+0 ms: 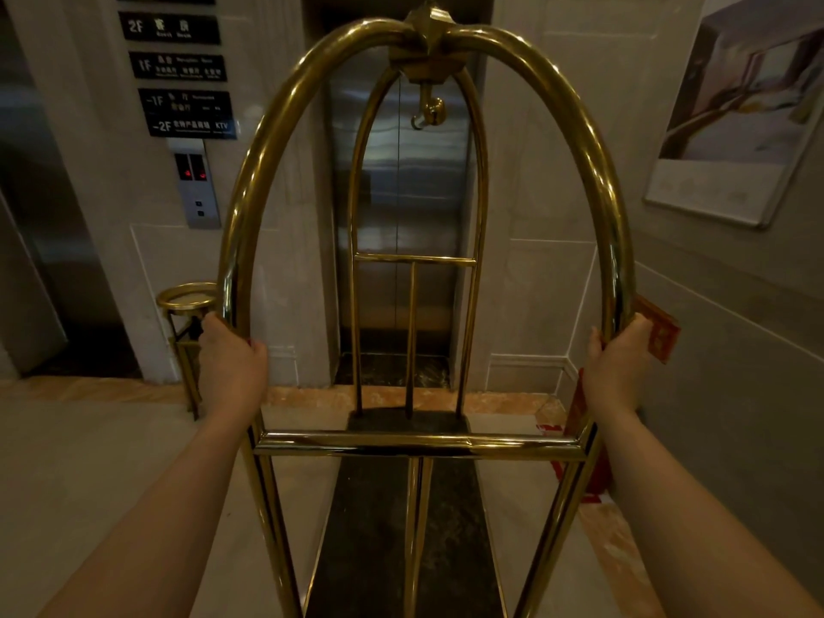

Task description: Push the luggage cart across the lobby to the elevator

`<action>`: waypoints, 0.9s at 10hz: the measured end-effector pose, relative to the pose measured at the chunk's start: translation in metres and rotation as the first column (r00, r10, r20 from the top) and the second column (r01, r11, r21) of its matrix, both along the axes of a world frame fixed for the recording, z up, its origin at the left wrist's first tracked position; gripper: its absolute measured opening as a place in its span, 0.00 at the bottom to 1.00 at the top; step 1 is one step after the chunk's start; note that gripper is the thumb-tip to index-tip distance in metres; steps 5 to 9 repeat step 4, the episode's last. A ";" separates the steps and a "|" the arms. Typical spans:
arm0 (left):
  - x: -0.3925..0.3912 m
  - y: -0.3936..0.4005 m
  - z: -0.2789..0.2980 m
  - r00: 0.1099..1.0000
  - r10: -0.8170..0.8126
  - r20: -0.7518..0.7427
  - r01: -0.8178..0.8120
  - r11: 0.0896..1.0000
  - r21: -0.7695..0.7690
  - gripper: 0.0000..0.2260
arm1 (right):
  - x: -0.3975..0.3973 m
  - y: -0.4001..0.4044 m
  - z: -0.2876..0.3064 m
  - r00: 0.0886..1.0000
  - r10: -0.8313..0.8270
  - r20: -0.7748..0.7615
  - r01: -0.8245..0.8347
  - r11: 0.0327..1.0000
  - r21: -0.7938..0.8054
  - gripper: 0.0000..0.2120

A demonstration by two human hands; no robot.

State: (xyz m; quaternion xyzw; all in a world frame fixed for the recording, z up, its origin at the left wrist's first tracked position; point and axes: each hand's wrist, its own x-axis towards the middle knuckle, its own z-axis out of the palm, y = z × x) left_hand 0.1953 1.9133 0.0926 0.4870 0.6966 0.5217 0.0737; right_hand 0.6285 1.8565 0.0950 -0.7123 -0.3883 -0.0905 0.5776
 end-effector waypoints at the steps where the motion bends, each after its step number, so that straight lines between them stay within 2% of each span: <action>1: 0.018 -0.013 -0.002 0.988 0.074 -0.135 -0.070 0.997 0.032 0.34 | -0.003 -0.005 0.009 1.000 -0.026 -0.006 0.026 0.998 -0.054 0.20; 2: 0.032 -0.028 -0.009 0.940 0.142 -0.311 -0.108 0.987 0.122 0.35 | -0.007 -0.010 0.012 0.994 -0.074 0.085 0.080 0.995 -0.060 0.28; 3: 0.056 -0.042 -0.027 0.851 0.077 -0.519 0.021 0.983 0.182 0.32 | -0.031 -0.026 0.020 0.969 -0.068 0.239 0.058 0.997 0.046 0.29; 4: 0.076 -0.045 -0.041 0.790 -0.100 -0.605 0.173 0.983 0.063 0.29 | -0.057 -0.039 0.028 0.950 0.029 0.311 -0.070 0.990 0.120 0.25; 9: 0.076 -0.045 -0.041 0.790 -0.100 -0.605 0.173 0.983 0.063 0.29 | -0.057 -0.039 0.028 0.950 0.029 0.311 -0.070 0.990 0.120 0.25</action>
